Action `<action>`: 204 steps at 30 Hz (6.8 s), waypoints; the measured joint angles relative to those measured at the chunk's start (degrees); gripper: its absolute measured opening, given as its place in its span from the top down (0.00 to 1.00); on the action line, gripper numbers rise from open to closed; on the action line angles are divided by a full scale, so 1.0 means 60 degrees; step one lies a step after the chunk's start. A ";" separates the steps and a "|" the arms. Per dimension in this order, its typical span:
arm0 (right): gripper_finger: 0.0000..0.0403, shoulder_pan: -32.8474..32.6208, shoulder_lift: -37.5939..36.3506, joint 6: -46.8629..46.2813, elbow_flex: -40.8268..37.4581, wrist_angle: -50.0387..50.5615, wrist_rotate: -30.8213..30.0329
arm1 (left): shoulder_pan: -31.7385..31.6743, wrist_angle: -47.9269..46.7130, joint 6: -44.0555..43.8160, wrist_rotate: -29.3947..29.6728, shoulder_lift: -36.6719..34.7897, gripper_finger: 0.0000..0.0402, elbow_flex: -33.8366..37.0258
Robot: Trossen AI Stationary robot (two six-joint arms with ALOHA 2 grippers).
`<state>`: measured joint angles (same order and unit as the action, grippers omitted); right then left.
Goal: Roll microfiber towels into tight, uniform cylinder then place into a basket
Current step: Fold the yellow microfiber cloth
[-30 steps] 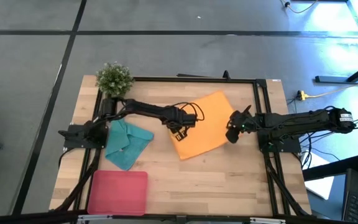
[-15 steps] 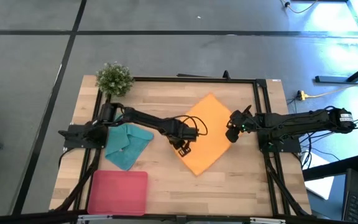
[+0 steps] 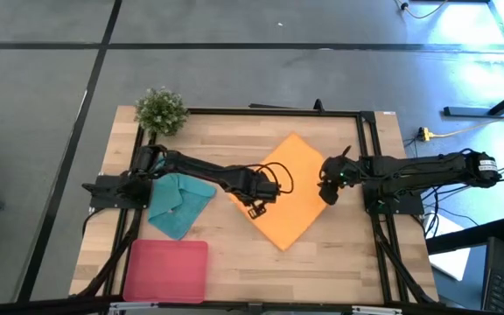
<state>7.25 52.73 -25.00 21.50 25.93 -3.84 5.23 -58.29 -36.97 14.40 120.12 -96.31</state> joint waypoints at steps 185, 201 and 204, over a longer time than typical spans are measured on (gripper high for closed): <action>0.63 -0.9363 0.3017 -0.0049 0.1217 -0.2975 -0.1330 | 0.3145 0.1925 0.2259 -0.0271 0.0840 1.00 0.1016; 0.63 -0.9538 0.5149 -0.0055 0.1206 -0.3834 -0.1929 | 0.3123 0.2071 0.2197 -0.0326 0.0837 1.00 0.1035; 0.63 -0.9538 0.5377 -0.0050 0.1206 -0.4241 -0.1927 | 0.3123 0.2089 0.2186 -0.0329 0.0837 1.00 0.1038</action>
<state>-49.98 84.99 -25.30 28.73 0.48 -15.40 23.97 -45.76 -23.86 12.43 125.14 -90.08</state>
